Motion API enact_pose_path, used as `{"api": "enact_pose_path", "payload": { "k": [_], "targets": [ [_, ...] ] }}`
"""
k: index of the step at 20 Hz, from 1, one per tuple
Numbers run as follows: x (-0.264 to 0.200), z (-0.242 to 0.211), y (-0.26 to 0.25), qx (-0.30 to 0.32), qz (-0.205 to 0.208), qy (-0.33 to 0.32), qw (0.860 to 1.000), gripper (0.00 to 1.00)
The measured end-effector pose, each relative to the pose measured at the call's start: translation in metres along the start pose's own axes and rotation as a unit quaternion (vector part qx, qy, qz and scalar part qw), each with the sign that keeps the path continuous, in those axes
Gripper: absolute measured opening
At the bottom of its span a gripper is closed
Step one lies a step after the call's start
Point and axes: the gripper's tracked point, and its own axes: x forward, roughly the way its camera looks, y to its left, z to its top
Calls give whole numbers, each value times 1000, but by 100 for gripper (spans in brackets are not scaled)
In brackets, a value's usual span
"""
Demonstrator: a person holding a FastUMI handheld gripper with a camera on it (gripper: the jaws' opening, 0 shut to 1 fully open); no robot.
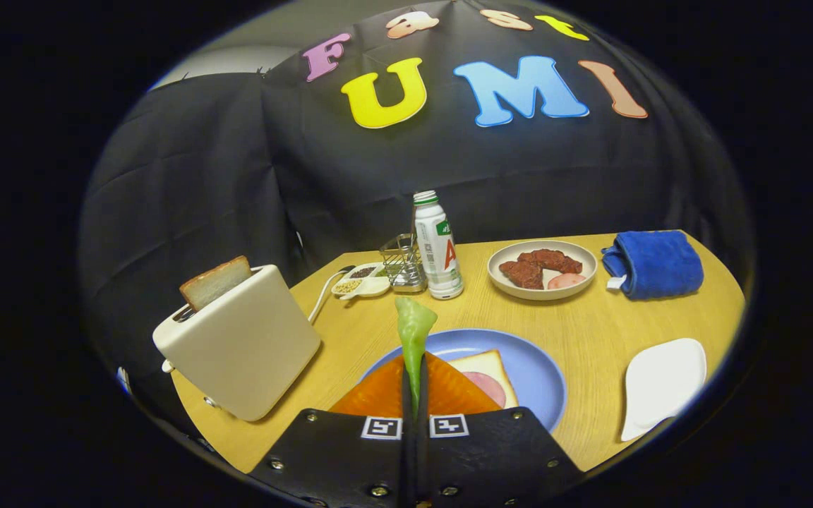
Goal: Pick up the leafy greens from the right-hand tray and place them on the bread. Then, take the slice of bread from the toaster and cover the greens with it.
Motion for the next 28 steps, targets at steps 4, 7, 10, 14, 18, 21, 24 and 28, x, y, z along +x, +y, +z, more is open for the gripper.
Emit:
{"api": "enact_pose_path", "payload": {
  "k": [4, 7, 10, 14, 18, 21, 24, 28],
  "targets": [
    [19, -18, -16, -36, -36, 18, 999, 0],
    [19, -12, -24, -64, -62, 4, 996, 14],
    [11, -3, -39, -87, -99, -13, 991, 33],
    [0, 17, -33, -93, -114, -48, 988, 37],
    [-14, 37, -6, -87, -93, -77, 989, 36],
    [-22, 52, 29, -86, -64, -99, 989, 36],
    [-29, 61, 67, -83, -32, -116, 989, 36],
    [-36, 68, 123, -114, 6, -122, 986, 36]
  ]
}}
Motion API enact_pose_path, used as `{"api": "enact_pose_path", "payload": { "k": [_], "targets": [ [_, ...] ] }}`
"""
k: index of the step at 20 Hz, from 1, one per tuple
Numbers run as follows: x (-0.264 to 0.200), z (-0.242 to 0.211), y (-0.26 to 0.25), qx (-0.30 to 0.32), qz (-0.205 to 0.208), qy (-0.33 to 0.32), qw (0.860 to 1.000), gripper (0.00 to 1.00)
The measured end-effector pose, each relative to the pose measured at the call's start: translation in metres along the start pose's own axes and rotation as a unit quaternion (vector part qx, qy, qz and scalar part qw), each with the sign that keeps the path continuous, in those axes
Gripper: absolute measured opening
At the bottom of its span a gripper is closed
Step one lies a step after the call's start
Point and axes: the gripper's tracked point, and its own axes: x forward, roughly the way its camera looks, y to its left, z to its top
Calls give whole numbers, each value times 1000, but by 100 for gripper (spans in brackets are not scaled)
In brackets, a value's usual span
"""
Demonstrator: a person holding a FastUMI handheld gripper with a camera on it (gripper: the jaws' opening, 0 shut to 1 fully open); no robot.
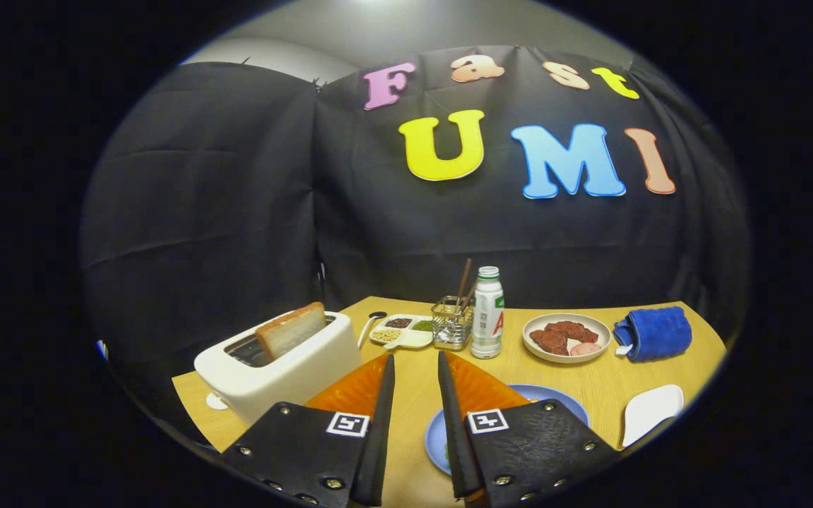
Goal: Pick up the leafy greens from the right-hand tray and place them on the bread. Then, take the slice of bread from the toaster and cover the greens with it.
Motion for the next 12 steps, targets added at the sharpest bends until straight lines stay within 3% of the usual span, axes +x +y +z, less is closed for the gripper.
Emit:
{"api": "enact_pose_path", "payload": {
  "k": [7, 12],
  "targets": [
    [16, 14, 101, -6, 82, -14, 997, 36],
    [38, 4, 121, -2, 78, -1, 997, 37]
  ]
}}
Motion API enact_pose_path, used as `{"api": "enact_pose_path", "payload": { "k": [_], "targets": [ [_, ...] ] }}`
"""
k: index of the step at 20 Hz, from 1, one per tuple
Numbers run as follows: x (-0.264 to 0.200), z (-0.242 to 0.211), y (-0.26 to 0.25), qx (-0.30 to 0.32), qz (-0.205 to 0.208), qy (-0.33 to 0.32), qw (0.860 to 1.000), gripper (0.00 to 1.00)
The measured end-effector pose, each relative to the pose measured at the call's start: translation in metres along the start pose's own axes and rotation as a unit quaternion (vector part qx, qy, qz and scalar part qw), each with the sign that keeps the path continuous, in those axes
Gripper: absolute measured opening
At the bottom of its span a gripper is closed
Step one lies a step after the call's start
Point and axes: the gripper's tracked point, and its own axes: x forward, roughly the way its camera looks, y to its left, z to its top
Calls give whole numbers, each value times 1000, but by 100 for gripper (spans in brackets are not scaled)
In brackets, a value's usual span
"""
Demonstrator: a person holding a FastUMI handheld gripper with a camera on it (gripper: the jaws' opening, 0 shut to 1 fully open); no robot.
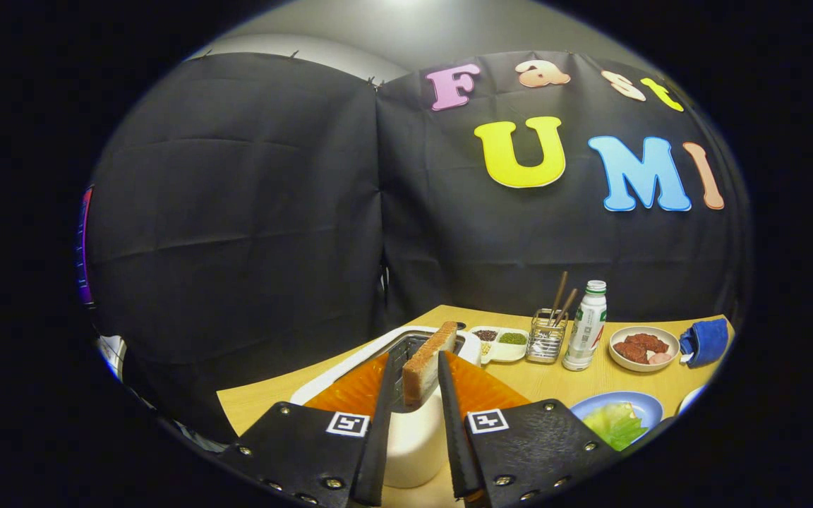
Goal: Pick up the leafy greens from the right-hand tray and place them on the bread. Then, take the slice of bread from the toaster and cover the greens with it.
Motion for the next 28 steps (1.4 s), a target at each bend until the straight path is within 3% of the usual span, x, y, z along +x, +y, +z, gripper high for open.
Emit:
{"api": "enact_pose_path", "payload": {
  "k": [11, 13, 14, 16, 25, 28],
  "targets": [
    [15, -14, 0, 3, -17, 14, 1000, 36],
    [20, -15, 1, 6, -15, 12, 1000, 15],
    [23, -18, 0, 6, -15, 10, 1000, 16],
    [19, -13, 2, 27, -11, 0, 1000, 4],
    [-26, 59, -10, 87, 20, -99, 991, 4],
    [-41, 70, -28, 97, 13, -113, 989, 4]
  ]
}}
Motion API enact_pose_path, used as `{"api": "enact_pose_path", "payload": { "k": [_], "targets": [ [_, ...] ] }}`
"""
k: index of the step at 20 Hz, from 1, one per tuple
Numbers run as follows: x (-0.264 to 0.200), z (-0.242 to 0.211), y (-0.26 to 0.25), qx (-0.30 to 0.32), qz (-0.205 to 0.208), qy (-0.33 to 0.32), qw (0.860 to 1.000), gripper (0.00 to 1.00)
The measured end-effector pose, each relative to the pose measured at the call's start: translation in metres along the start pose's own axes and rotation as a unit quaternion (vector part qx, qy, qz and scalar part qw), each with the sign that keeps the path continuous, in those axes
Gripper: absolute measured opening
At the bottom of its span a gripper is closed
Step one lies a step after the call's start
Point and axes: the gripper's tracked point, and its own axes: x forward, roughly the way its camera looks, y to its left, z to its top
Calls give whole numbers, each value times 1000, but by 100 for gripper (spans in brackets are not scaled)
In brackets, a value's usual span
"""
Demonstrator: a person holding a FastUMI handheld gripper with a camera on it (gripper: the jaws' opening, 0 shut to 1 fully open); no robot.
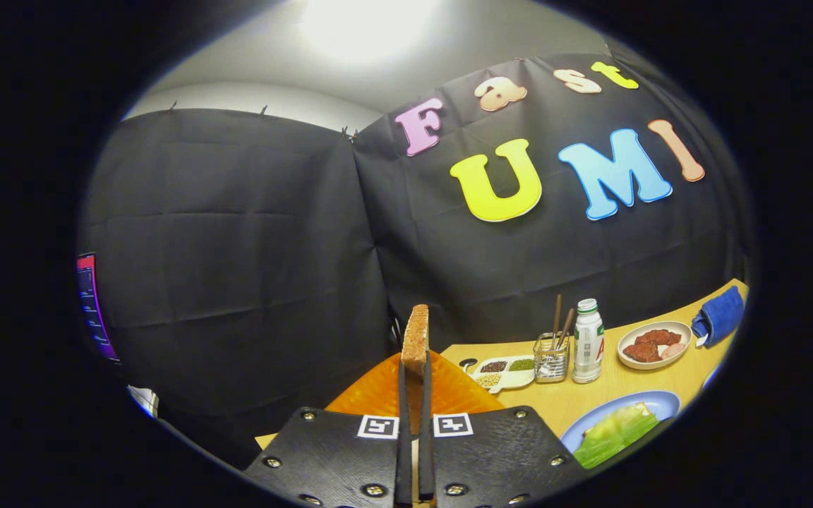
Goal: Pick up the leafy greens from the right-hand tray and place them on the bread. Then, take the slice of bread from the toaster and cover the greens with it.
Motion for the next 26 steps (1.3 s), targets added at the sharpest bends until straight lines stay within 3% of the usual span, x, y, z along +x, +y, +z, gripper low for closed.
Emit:
{"api": "enact_pose_path", "payload": {
  "k": [9, 17, 21, 26],
  "targets": [
    [-44, 2, -100, -26, -99, 6, 995, 4],
    [-97, -8, -200, -67, -212, 25, 975, 4],
    [-116, -24, -230, -86, -248, 43, 964, 4],
    [-118, -48, -242, -106, -261, 70, 957, 4]
  ]
}}
